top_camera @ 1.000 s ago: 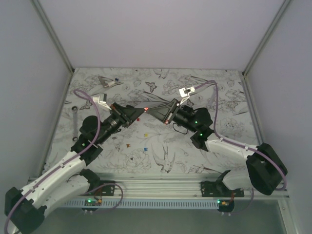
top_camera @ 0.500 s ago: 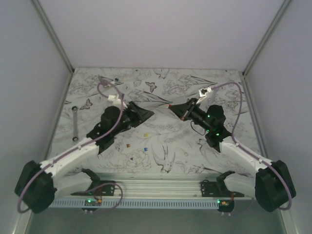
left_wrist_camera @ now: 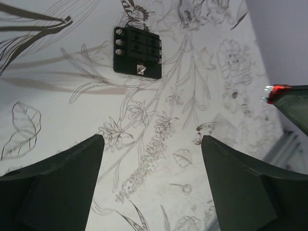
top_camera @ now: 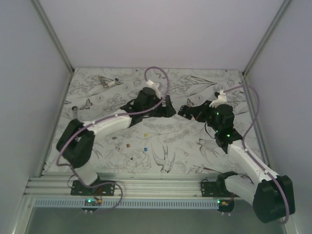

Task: Snap on the fuse box
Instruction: Install the fuse at the fuse box base.

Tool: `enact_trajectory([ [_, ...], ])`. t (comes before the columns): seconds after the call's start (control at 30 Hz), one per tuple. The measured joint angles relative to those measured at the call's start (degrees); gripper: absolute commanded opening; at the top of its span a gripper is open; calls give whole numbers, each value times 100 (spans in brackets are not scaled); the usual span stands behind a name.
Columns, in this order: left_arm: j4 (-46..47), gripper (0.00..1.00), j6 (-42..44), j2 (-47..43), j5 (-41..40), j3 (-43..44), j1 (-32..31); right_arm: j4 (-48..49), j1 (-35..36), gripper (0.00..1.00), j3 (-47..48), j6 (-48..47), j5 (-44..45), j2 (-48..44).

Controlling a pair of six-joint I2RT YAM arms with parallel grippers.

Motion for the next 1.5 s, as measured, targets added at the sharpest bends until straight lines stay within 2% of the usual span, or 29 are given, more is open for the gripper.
enact_trajectory([
  [0.13,-302,74,765,798,-225,743,-313,-411,-4,0,-28,-212,426,-197],
  [0.3,-562,52,1545,1655,-625,1504,-667,-839,-46,0,-50,-367,1073,-579],
  [0.5,-710,50,2114,2618,-1064,2402,-970,-1080,-74,0,-129,-407,1580,-970],
  [0.77,-981,48,2240,3589,-1419,3368,-999,-1279,-79,0,-197,-455,1840,-1193],
  [1.1,-1445,24,2234,4223,-1626,4441,-999,-1305,-116,0,-199,-514,1897,-1209],
  [1.37,-1808,19,2166,4380,-1696,4662,-999,-1303,-157,0,-225,-514,1895,-1211],
  [1.4,-1829,17,2142,4380,-1696,4662,-999,-1303,-160,0,-227,-514,1895,-1209],
  [1.5,-1843,0,2083,4380,-1694,4662,-999,-1300,-162,0,-229,-514,1893,-1209],
])
